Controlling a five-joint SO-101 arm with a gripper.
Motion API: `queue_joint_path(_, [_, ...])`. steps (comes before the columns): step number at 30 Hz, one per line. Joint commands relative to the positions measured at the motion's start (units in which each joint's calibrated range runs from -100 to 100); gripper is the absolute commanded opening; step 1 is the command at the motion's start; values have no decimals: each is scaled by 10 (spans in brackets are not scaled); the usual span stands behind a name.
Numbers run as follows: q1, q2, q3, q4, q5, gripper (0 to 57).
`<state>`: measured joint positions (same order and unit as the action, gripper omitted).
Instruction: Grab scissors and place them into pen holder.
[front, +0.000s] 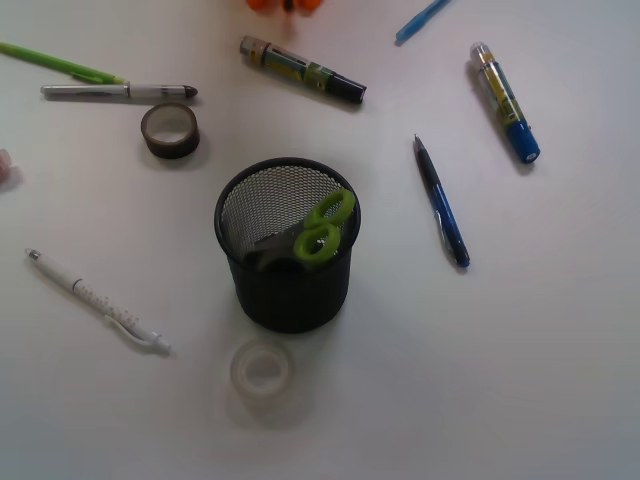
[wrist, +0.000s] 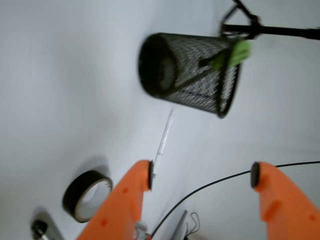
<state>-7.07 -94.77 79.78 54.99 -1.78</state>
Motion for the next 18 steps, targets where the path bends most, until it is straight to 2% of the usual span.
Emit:
queue_joint_path(1, [-2,-11,64,-9,11,148])
queue_joint_path(4, [0,-41,110,-7,13,0])
queue_joint_path(9, [34,-43,144,32,-5,3])
queue_joint_path(18, [16,-43,119,112,-5,4])
